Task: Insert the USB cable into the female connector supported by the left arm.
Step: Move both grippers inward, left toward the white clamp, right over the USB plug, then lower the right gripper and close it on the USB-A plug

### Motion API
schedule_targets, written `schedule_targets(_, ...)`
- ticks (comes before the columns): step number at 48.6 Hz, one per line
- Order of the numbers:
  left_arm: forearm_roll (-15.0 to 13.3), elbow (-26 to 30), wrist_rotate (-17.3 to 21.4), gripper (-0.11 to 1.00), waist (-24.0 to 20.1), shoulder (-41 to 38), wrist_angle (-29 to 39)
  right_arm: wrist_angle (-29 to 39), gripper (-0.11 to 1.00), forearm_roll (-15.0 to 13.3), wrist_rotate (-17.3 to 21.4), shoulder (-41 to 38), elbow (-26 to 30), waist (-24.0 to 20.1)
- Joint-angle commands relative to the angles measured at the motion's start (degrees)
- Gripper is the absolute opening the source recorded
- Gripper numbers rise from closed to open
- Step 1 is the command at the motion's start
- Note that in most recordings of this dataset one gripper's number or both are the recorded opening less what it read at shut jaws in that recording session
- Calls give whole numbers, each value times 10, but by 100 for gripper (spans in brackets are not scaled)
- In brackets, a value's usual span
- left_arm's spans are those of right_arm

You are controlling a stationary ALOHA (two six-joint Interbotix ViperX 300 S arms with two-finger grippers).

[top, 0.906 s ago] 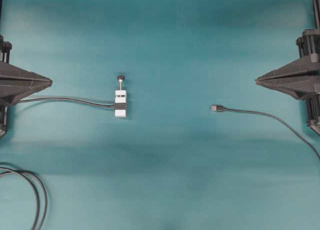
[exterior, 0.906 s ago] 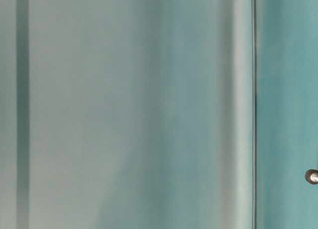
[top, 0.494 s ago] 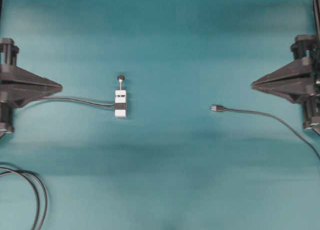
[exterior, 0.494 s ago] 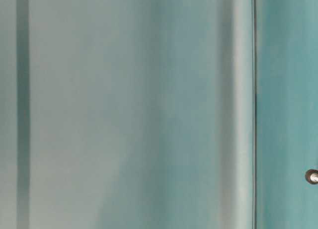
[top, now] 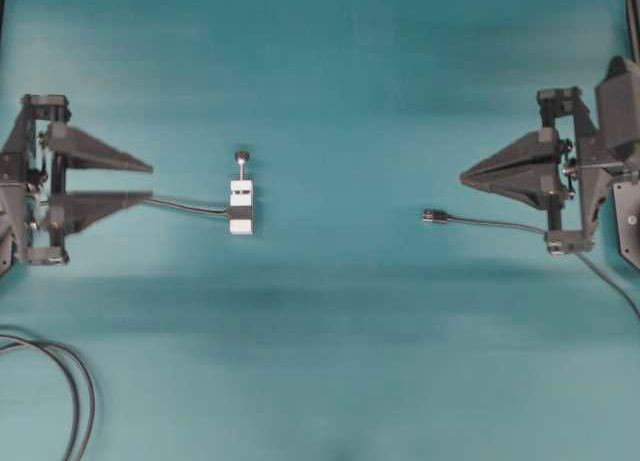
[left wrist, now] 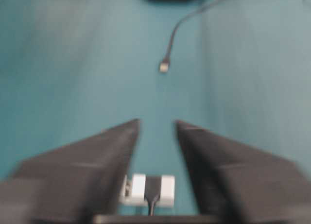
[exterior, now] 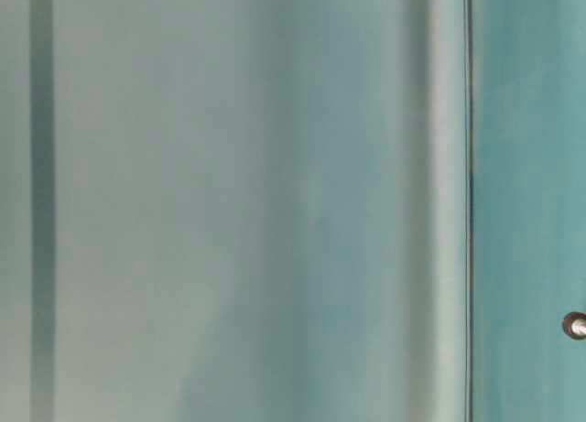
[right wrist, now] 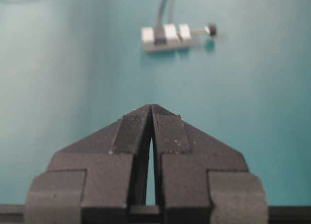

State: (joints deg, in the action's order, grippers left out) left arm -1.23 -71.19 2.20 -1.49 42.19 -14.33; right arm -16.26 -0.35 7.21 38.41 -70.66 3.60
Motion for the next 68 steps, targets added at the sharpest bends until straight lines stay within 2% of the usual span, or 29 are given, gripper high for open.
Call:
schedule_targets(1,-1,2,5,66,-2,-20,-10,-11,0,-1,1,-23,2,7)
schedule_targets(5,-1,-6,11,86,-2,-40,-17,-11,0,0,2,-53,-2,8)
schedule_targets(11,0,-19,12,83,-3,-78,-41,-28,1,-1,6,-96,0,8)
schedule_targets(14,0,-27,12,83,-2,-94,-60,-45,7,0,10,-115,1,8)
schedule_targets(18,0,-39,12,83,-2,-115,-88,-73,25,0,11,-142,-3,9)
schedule_targets(25,0,-49,13,83,-2,-154,-149,-125,66,0,11,-185,-14,17)
schedule_targets(27,0,-50,14,83,-2,-170,-169,-142,71,-1,11,-196,-18,20)
schedule_targets(36,1,-50,25,83,-9,-242,-208,-211,61,1,13,-249,-41,33)
schedule_targets(48,-1,-49,40,83,-15,-317,-268,-222,60,2,37,-292,-42,31)
schedule_targets(68,-1,-49,43,82,-33,-345,-287,-236,60,1,56,-339,-40,5)
